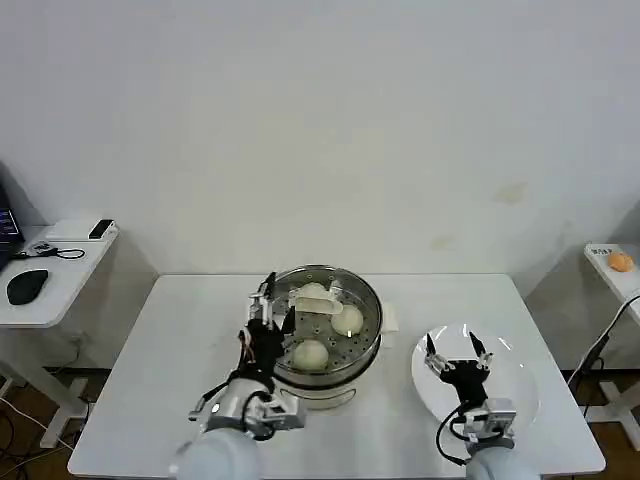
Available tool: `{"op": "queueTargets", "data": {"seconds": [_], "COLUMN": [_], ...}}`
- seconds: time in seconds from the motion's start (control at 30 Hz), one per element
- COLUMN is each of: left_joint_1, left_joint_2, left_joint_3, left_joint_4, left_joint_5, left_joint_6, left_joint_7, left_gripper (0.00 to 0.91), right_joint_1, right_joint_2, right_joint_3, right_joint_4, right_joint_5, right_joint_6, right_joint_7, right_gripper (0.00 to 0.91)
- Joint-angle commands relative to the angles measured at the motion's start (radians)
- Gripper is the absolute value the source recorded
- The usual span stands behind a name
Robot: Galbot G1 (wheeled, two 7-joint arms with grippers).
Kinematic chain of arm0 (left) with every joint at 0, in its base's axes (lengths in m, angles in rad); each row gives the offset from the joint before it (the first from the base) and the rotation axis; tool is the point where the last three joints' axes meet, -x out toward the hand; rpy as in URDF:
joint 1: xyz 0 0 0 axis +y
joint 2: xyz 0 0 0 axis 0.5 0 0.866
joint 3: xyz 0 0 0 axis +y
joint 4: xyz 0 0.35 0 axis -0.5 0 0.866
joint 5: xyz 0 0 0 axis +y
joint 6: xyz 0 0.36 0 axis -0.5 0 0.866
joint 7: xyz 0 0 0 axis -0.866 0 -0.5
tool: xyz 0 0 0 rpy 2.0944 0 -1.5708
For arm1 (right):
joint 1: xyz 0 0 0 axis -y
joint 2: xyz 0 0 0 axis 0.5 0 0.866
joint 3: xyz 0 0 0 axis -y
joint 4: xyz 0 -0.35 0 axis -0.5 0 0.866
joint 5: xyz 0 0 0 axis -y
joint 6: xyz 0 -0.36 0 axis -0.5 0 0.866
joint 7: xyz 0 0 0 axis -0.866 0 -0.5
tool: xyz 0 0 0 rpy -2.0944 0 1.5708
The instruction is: Take steamed baozi put them in steamer then cover it.
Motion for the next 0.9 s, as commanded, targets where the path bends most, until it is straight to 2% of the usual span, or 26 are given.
{"op": "queueTargets", "data": {"seconds": [0.03, 0.07, 0.13, 0.23, 0.37, 0.53, 0.73, 0.9], "left_joint_1": [0.074, 0.079, 0.096, 0.158, 0.254, 0.284, 0.272, 0.281], "left_joint_2": [0.022, 0.020, 0.009, 0.013, 0.033, 0.025, 0.023, 0.029], "left_joint_3": [-0.287, -0.346, -0.394, -0.450, -0.488, -0.488, -0.495, -0.497], "left_joint_4": [-0.061, -0.034, 0.004, 0.099, 0.166, 0.209, 0.275, 0.288], "left_joint_5": [-0.646, -0.760, -0.856, -0.919, -1.020, -1.100, -1.185, -1.208], "left_joint_6": [-0.096, -0.131, -0.193, -0.310, -0.364, -0.358, -0.294, -0.294], "left_joint_7": [-0.153, -0.174, -0.190, -0.238, -0.233, -0.245, -0.237, -0.235], "left_gripper": [0.907, 0.907, 0.907, 0.907, 0.907, 0.907, 0.907, 0.907], "right_joint_1": [-0.009, -0.008, -0.007, -0.007, -0.018, -0.026, -0.049, -0.060], "right_joint_2": [-0.102, -0.114, -0.148, -0.194, -0.239, -0.239, -0.230, -0.215], "right_joint_3": [0.000, -0.001, -0.003, 0.000, -0.001, 0.005, 0.004, 0.033], "right_joint_4": [0.049, 0.055, 0.065, 0.060, 0.024, -0.009, -0.020, -0.006], "right_joint_5": [0.239, 0.268, 0.327, 0.329, 0.331, 0.329, 0.317, 0.299], "right_joint_6": [0.007, 0.003, -0.014, -0.029, -0.029, -0.021, 0.009, 0.019], "right_joint_7": [-0.019, -0.015, 0.012, 0.035, 0.055, 0.052, 0.049, 0.049], "right_gripper": [0.907, 0.907, 0.907, 0.907, 0.907, 0.907, 0.907, 0.907]}}
